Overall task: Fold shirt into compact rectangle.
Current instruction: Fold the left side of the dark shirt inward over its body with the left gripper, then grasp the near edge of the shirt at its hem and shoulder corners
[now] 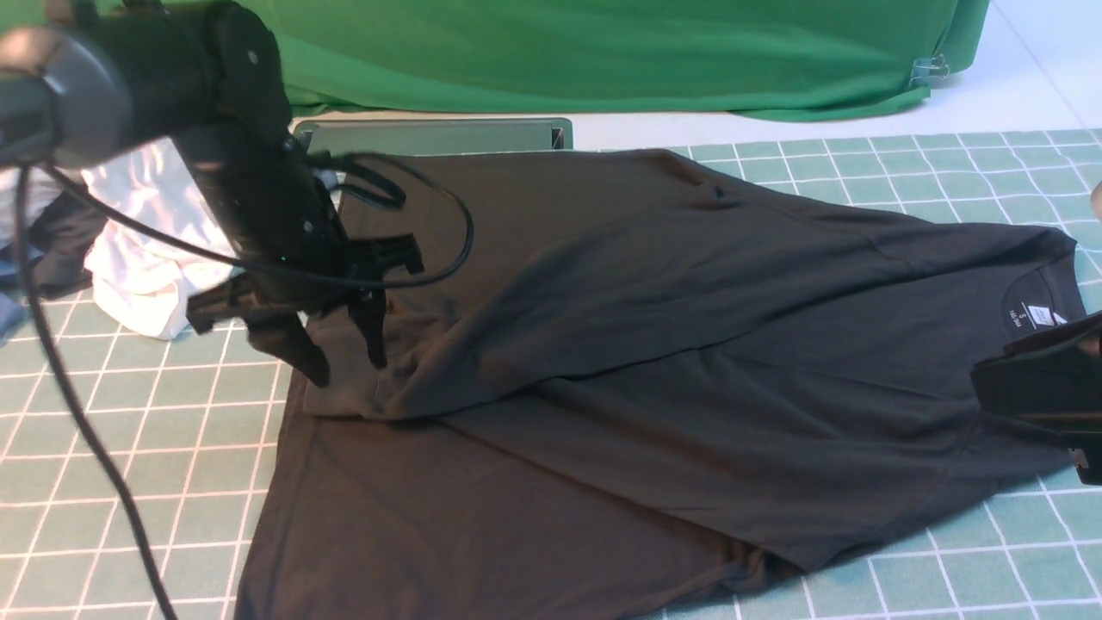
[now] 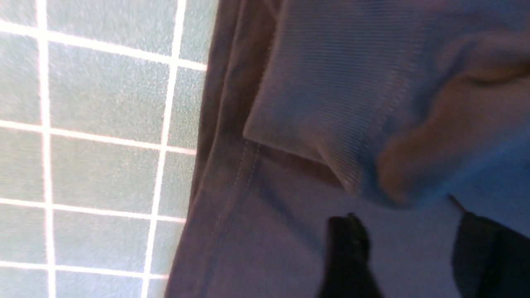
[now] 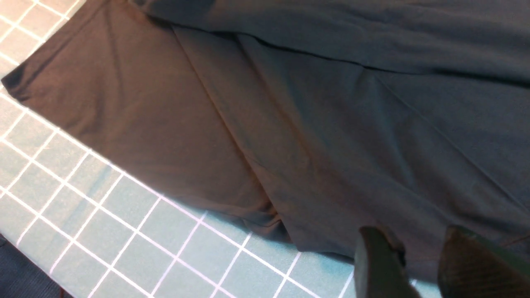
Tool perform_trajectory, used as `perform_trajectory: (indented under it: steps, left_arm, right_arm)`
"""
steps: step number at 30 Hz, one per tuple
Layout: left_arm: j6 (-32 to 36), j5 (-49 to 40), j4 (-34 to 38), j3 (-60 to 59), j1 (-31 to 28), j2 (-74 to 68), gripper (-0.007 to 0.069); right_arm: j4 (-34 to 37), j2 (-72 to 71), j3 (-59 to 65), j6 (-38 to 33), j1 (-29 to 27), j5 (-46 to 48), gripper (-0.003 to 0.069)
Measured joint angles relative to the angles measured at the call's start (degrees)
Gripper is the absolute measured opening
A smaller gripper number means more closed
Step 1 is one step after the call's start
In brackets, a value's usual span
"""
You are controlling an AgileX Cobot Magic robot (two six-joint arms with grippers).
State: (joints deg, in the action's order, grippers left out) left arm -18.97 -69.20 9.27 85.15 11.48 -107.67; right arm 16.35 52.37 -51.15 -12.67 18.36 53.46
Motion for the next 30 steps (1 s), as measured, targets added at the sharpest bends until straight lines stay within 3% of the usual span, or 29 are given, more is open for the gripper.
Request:
perform_trajectory:
  steps: [2,5,16,23,30]
  left_arm:
    - [0.56,0.0,0.0,-0.18,0.0,3.44,0.0435]
    - [1.0,0.08,0.0,-2.13,0.0,7.94,0.0467]
    - [-2.2,0.74,-0.83,-30.93,0.0,18.98,0.0471]
    - [-3.57,15.45,0.42,-44.84,0.0,21.01,0.0471]
    - [-3.57,24.52,0.63,-47.37,0.0,21.01,0.0471]
  right_arm:
    - [0.0,0.0,0.0,0.0,0.0,0.0,0.0238]
    - [0.0,0.0,0.0,0.0,0.0,0.0,0.0238]
    - [0.0,0.0,-0.02,0.0,0.0,0.0,0.0238]
    - [0.0,0.0,-0.02,0.0,0.0,0.0,0.0238]
    - [0.0,0.0,-0.02,0.0,0.0,-0.47,0.0238]
